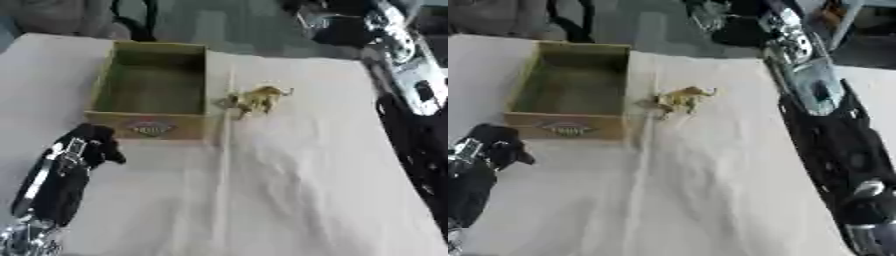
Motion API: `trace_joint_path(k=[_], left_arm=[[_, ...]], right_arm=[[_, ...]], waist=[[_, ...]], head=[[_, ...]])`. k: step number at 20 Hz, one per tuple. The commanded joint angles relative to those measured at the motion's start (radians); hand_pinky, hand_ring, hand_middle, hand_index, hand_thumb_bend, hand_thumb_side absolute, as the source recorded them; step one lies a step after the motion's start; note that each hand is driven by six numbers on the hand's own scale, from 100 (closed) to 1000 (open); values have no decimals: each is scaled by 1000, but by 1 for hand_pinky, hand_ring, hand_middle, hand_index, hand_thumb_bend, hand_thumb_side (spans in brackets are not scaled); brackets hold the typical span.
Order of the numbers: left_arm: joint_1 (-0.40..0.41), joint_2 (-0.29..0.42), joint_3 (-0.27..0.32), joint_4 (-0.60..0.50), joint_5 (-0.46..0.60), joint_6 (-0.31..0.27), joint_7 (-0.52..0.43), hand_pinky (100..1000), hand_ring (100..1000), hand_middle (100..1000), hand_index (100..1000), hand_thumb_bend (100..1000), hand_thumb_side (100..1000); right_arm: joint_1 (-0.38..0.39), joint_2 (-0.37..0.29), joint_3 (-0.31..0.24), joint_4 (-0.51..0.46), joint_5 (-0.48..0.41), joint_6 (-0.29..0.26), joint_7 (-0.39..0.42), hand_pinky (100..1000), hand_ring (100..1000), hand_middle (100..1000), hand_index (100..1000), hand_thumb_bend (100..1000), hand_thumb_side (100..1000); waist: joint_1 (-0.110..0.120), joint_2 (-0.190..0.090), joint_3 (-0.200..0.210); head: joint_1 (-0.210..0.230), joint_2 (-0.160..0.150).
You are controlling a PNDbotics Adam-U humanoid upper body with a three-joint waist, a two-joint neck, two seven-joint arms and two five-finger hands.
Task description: Pick up objects on the table and place them in the box.
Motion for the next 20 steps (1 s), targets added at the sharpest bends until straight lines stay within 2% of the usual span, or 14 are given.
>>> trace_joint_path(k=[1, 4, 8, 13, 18, 20], left_arm=[[-5, 18, -1, -20, 5, -1, -6, 561, 492, 494, 652, 100, 672], [-4, 19, -1, -19, 5, -1, -7, 561, 491, 494, 651, 100, 671], [-2, 18, -2, -19, 6, 0, -8, 560, 491, 493, 651, 100, 670], [1, 18, -3, -18, 6, 1, -9, 559, 490, 493, 651, 100, 668], [4, 18, -5, -16, 6, 1, -11, 559, 490, 493, 650, 100, 668], [5, 17, -7, -16, 6, 1, -13, 559, 490, 493, 651, 100, 667]], right_arm=[[-48, -30, 5, 38, 49, -36, 30, 645, 717, 631, 725, 211, 100], [-78, -28, 11, 81, 107, -68, 47, 716, 797, 720, 765, 278, 100], [-115, -18, 17, 138, 186, -103, 73, 787, 870, 794, 823, 328, 109], [-161, -1, 16, 223, 286, -133, 96, 847, 910, 846, 866, 377, 188], [-215, 29, 15, 324, 428, -178, 117, 893, 943, 887, 903, 425, 285], [-236, 47, 9, 376, 500, -197, 125, 892, 940, 882, 906, 417, 302]], waist=[[6, -19, 0], [6, -21, 1], [6, -24, 1], [5, -30, 3], [4, -35, 6], [5, -36, 8]], head=[[-3, 4], [-2, 7], [-3, 9], [-6, 11], [-10, 16], [-11, 19]])
